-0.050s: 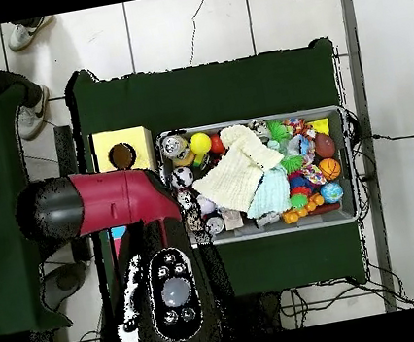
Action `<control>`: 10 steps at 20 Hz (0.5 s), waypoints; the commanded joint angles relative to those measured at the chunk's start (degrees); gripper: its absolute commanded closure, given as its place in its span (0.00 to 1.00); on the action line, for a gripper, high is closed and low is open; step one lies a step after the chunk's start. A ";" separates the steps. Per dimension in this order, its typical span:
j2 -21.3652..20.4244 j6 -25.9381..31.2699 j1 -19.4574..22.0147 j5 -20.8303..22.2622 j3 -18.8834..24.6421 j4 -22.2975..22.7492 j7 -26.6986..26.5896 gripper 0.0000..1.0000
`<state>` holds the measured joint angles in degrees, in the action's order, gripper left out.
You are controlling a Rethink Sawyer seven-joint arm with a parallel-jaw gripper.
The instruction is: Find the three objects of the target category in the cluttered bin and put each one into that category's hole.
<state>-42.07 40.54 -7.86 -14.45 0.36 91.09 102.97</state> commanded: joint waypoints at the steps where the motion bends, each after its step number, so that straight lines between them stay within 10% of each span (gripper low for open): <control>1: 3.13 1.68 1.15 -1.81 2.41 1.66 10.85 1.00; 10: 1.54 13.64 3.10 -1.99 2.64 -4.33 10.34 1.00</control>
<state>-41.92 44.44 -7.32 -14.81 0.43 90.02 102.97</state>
